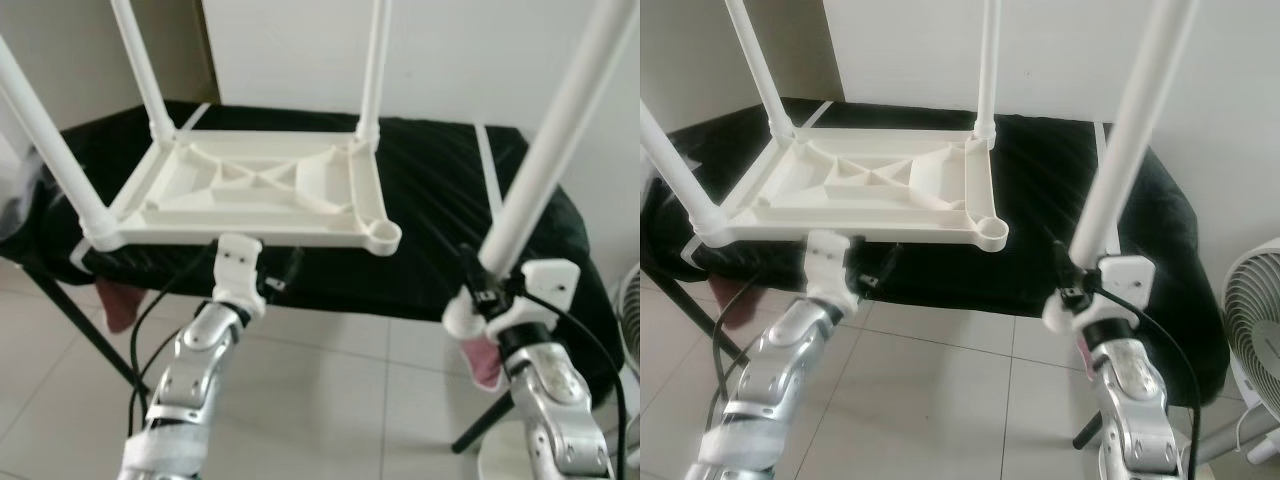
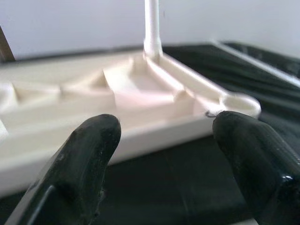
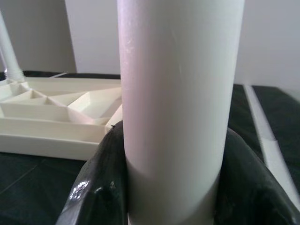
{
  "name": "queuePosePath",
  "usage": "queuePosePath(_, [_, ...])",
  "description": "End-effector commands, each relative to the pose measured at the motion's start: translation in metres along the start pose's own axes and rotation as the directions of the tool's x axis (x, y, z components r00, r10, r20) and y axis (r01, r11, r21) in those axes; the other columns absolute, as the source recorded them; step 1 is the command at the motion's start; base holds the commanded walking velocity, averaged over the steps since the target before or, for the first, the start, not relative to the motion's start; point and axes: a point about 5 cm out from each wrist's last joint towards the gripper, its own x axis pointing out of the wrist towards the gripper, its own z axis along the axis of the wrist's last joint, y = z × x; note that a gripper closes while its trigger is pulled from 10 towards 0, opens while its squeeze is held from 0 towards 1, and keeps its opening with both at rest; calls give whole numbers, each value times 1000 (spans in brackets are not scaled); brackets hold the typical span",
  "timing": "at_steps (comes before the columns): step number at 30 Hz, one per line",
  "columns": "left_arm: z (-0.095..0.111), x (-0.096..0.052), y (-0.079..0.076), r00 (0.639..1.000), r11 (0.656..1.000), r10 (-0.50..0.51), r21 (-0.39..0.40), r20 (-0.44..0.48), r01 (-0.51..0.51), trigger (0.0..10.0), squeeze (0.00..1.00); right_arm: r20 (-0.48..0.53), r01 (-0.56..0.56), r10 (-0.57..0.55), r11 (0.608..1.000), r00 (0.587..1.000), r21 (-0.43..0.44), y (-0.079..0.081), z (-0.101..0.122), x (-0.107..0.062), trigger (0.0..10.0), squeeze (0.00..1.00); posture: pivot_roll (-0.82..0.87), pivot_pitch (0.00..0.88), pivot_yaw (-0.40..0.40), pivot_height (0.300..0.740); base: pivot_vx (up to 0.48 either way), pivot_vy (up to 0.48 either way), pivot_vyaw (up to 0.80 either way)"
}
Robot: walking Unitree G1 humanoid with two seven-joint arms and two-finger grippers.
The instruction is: Building children table
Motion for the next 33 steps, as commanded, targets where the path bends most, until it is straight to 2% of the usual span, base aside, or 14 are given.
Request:
queuePosePath(1, [0, 4, -3, 998, 998, -59, -13, -10, 58, 10000, 0, -6, 14, -14, 1000, 1000, 5, -3, -1, 4, 10000, 0, 33, 16, -11, 740, 0, 0, 0])
queuePosePath(6, [4, 2, -13, 996, 991, -93, -95, -4, 92, 10000, 0, -4, -8, 8, 1000, 1000, 4, 3, -1, 7, 10000, 0, 37, 20, -3, 740, 0, 0, 0])
queuePosePath(10, [2, -2, -20, 992, 989, -123, -89, -12, 122, 10000, 0, -8, -63, 63, 998, 998, -25, 11, -2, 8, 10000, 0, 38, 22, 8, 740, 0, 0, 0])
queuePosePath(18, [0, -2, -20, 992, 989, -124, -79, -23, 122, 10000, 0, -9, -78, 77, 997, 997, -22, 13, -2, 9, 10000, 0, 38, 21, 14, 740, 0, 0, 0])
queuePosePath(19, [-5, -3, -18, 993, 993, -112, -41, -40, 111, 10000, 0, 2, -88, 88, 995, 996, -37, 16, 2, 13, 10000, 0, 31, 21, 31, 740, 0, 0, 0])
queuePosePath(20, [-8, -1, -11, 994, 995, -92, -31, -63, 90, 10000, 0, 30, -83, 84, 995, 996, -56, 16, 5, 16, 10000, 0, 36, 9, 12, 740, 0, 0, 0])
queuePosePath(21, [-8, -1, -11, 994, 995, -92, -31, -63, 90, 10000, 0, 30, -83, 84, 995, 996, -56, 16, 5, 16, 10000, 0, 36, 9, 12, 740, 0, 0, 0])
queuePosePath(23, [-8, 1, 0, 997, 999, -39, -9, -73, 39, 10000, 0, 52, -76, 79, 995, 996, -61, 18, 6, 19, 10000, 0, 41, 5, 0, 740, 0, 0, 0])
queuePosePath(24, [-7, 2, 1, 997, 1000, -31, -4, -75, 30, 10000, 0, 58, -69, 72, 997, 996, -39, 18, 5, 18, 10000, 0, 47, 2, -12, 740, 0, 0, 0])
queuePosePath(29, [-7, 3, 3, 997, 1000, -21, 5, -75, 21, 10000, 0, 58, -83, 83, 997, 995, 2, 19, 3, 17, 10000, 0, 48, 0, -20, 740, 0, 0, 0])
queuePosePath(33, [-12, 0, -3, 995, 999, -27, -19, -101, 26, 10000, 0, 79, -69, 67, 997, 995, 19, 19, 5, 21, 10000, 0, 56, 5, -21, 740, 0, 0, 0])
